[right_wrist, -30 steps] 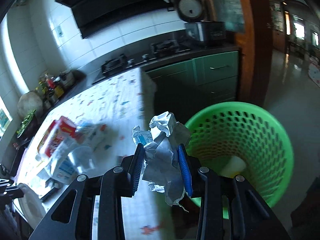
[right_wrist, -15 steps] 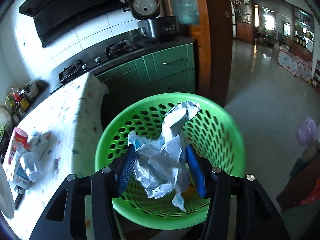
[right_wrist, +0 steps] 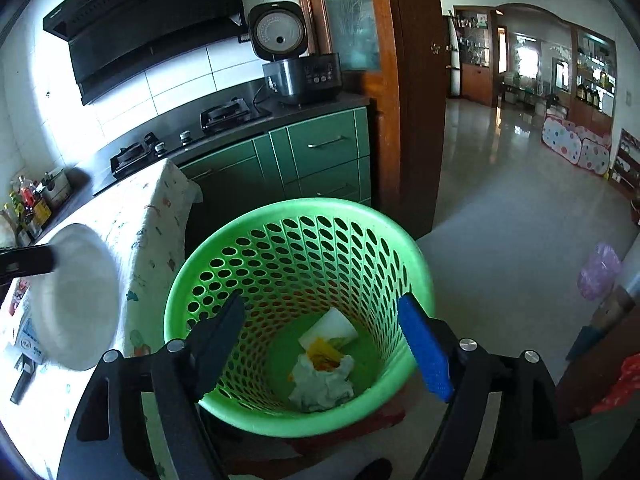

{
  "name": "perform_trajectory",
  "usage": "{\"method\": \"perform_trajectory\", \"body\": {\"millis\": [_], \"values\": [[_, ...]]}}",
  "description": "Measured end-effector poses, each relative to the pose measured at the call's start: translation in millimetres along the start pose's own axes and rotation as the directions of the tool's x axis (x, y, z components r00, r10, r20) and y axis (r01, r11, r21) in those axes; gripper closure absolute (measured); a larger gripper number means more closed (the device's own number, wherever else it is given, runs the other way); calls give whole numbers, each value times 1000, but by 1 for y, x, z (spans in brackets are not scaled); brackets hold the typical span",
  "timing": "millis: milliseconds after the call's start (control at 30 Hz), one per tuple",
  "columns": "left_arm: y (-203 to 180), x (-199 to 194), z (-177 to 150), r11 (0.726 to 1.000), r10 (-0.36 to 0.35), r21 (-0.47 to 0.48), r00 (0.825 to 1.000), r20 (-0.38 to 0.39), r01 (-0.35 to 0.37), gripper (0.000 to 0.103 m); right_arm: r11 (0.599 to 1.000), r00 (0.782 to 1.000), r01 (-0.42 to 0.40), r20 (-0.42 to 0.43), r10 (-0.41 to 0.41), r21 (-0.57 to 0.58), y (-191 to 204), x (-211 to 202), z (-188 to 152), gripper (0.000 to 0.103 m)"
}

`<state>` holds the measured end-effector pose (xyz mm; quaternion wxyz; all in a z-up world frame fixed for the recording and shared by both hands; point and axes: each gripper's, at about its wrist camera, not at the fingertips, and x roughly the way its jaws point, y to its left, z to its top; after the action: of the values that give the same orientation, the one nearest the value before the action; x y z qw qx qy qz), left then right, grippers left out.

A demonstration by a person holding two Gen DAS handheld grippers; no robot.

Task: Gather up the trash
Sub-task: 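Release the tissue from the right tool into the wastebasket while the left tool drops the lid in, then move both tools back over the table toward the clear plastic cup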

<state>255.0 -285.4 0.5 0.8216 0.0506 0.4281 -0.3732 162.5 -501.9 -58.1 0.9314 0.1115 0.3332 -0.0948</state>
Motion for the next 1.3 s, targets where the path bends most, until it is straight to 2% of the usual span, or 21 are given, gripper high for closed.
{"method": "perform_trajectory", "body": {"millis": [133,400,633,667,733,867,967,1133,1300], "values": [[-3,26,6,1000,-3,-28,1000,-29,2,99,1000,1000,-7,14,7,-1,-2,-8,-6,21],[-7,65,12,998,0,-60,997,-80,-5,97,1000,1000,-19,19,18,23,-9,-17,-16,21],[-4,71,9,996,-30,-80,996,-84,23,92,999,1000,-18,21,18,29,-10,-23,-23,21],[-5,67,8,996,-33,-81,996,-79,26,91,999,999,-22,23,22,31,-9,-24,-24,21],[-6,60,7,997,-32,-78,997,-68,26,77,999,999,-28,28,27,34,-6,-27,-23,21],[-10,37,2,998,-1,-58,999,-38,-1,74,999,999,-39,37,39,22,3,-36,-26,21],[-12,10,-5,999,39,-38,999,-2,-39,58,998,997,-63,54,63,10,16,-47,-28,18],[-9,-45,-25,995,95,-18,993,64,-94,55,995,992,-102,76,103,-14,40,-65,-30,17],[11,-97,-55,987,161,-45,981,109,-157,53,984,982,-168,81,173,-63,77,-80,-33,14]]}}
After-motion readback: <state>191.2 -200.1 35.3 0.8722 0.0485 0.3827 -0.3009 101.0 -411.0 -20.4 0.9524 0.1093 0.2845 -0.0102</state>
